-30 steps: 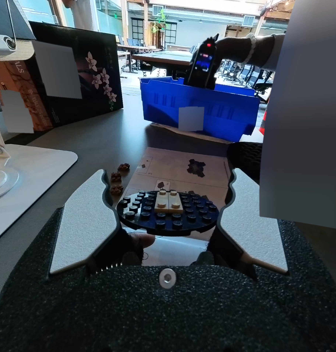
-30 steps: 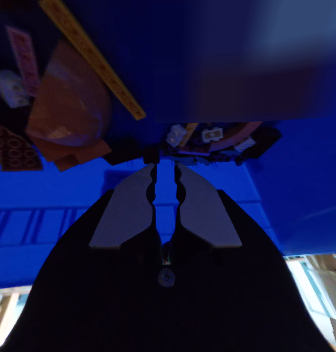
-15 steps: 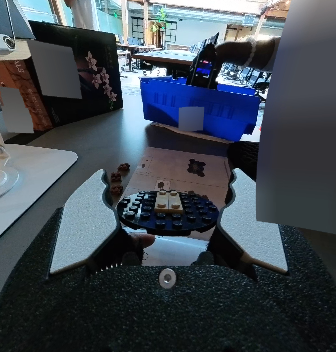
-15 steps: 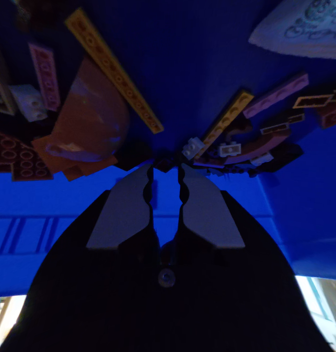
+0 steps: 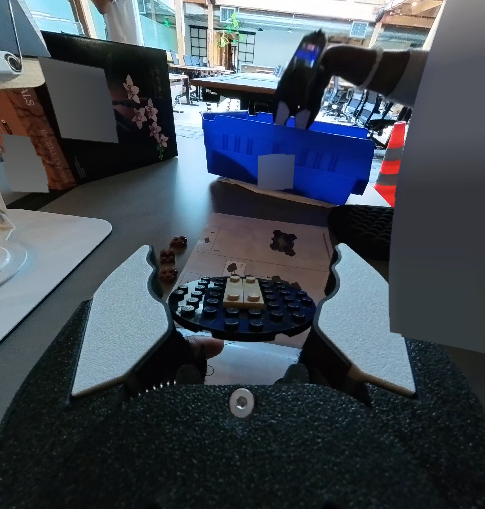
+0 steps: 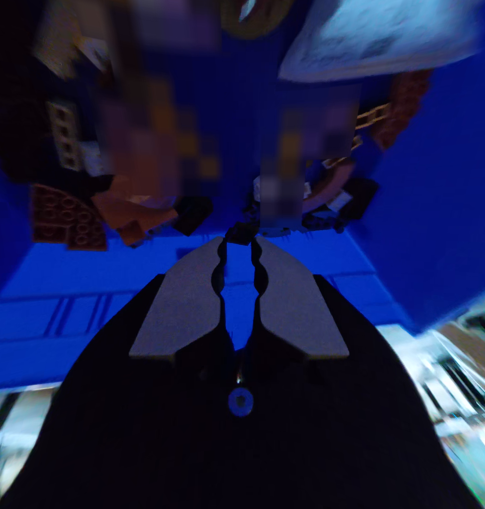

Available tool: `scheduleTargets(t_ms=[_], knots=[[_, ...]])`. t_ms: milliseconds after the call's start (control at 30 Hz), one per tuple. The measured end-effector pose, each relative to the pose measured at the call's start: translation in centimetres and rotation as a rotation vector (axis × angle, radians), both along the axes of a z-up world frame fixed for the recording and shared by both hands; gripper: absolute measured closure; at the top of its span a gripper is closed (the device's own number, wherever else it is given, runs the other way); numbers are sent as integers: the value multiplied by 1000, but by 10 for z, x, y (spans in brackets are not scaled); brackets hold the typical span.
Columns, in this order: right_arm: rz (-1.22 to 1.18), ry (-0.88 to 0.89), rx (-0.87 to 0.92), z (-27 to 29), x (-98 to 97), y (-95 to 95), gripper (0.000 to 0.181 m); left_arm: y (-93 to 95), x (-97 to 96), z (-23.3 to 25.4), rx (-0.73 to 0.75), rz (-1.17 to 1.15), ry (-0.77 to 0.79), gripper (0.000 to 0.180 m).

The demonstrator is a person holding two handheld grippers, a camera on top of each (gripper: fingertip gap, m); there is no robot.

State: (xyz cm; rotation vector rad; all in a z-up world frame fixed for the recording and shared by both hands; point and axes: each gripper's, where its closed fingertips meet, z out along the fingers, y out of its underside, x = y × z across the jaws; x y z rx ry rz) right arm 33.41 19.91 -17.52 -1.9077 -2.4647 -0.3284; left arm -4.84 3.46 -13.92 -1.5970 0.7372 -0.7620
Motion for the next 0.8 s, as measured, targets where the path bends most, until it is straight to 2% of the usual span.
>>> scheduleTargets(t_ms=[200,367,467,600,800], knots=[[-37,341,-96,52,-43,-17,165,0,0,1,0,0,-8,64],[2,714,-303,101,-110,-46,165,0,-1,1,1,-3,-13,64],[51,851,-389,121,-154,-59,165,-1,-1,2,5,-4,-11,64],[132,886,-432,123,-217,-80,165,-2,0,1,9,-9,-6,64],[171,771,-538,85,-313,-110,165,-3,-3,6,14,-17,-46,64]])
